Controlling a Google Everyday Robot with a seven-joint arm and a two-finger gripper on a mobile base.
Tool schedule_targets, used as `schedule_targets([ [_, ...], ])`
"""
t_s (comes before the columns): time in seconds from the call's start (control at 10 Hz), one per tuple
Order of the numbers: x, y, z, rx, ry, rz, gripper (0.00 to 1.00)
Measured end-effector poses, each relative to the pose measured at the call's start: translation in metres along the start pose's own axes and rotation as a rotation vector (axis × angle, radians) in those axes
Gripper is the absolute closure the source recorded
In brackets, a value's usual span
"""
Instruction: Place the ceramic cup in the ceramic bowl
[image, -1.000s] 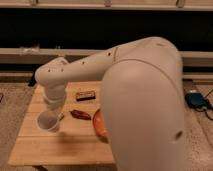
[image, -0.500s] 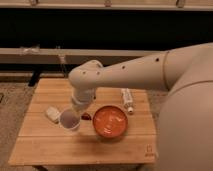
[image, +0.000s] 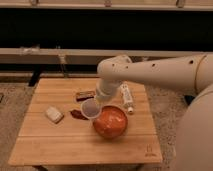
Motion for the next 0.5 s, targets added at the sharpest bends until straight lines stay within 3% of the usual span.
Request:
schedule_targets([
  [0.5,0.018,-0.04,0.029,0.022,0.06,0.099,0.44],
])
